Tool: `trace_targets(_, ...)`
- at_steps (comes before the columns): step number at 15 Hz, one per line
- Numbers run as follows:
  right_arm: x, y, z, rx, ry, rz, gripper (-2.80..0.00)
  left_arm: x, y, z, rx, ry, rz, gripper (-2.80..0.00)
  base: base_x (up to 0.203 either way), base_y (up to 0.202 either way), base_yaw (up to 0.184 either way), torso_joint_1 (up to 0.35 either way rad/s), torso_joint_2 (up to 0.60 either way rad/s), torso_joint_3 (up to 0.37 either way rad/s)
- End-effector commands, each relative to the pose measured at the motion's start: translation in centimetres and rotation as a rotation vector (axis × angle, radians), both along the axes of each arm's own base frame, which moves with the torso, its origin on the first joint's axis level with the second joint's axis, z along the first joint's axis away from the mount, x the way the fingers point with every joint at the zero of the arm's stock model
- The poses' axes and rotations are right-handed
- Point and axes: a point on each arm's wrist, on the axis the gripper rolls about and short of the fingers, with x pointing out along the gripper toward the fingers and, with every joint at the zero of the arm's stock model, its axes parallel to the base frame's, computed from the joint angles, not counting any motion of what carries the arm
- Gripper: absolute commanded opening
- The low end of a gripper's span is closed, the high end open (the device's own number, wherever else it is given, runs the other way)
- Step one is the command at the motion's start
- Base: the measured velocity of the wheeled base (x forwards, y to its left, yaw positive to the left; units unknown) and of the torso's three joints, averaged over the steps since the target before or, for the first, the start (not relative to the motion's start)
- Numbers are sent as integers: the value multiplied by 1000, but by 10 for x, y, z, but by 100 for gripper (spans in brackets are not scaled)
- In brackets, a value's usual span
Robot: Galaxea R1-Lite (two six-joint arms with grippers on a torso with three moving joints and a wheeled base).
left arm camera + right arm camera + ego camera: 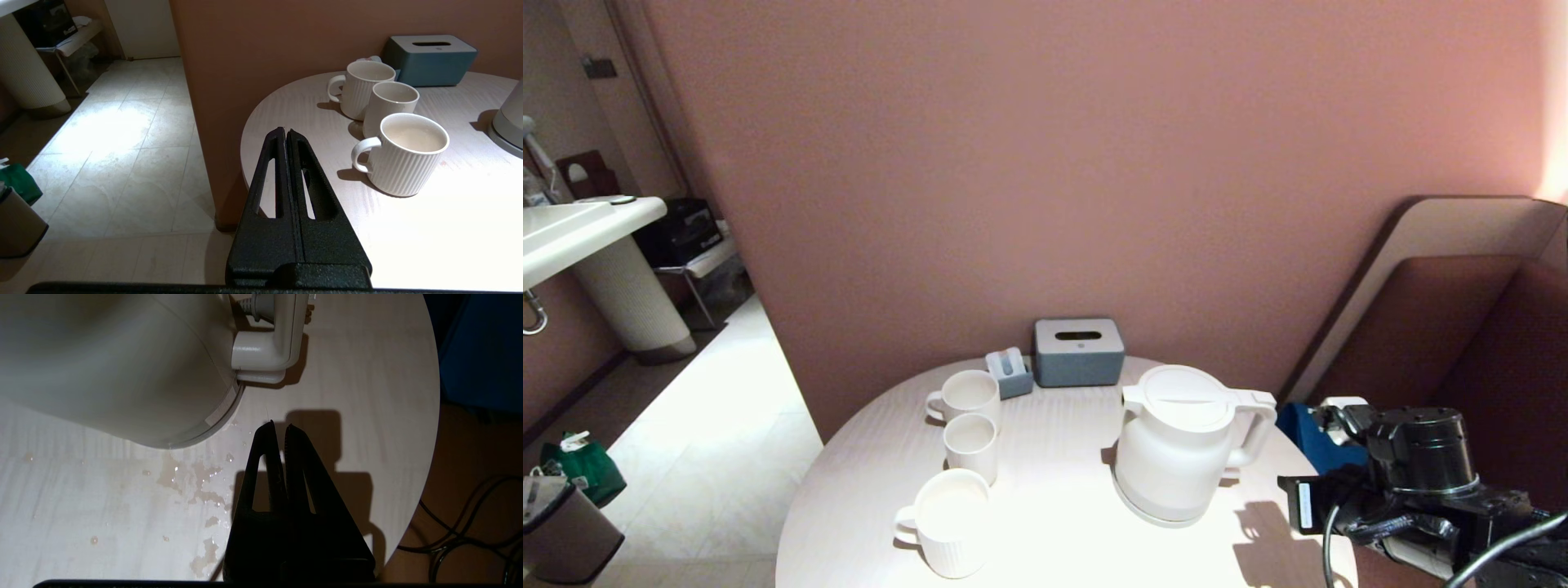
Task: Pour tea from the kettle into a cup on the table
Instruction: Pick up the kettle
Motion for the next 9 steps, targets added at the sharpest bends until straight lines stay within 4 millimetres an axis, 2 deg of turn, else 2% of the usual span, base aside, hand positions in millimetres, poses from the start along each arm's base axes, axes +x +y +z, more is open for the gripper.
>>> trace_targets(1,12,3,-13,-10,19,-7,-280,0,0,0,-1,0,0,-280,0,0,0,0,0,0)
trace_targets(2,15,3,-13,-15,14,-13,0,0,0,0,-1,0,0,-280,0,0,0,0,0,0)
trace_targets(9,25,0,-5,-42,-39,-77,0,0,0,0,-1,0,0,-280,0,0,0,0,0,0)
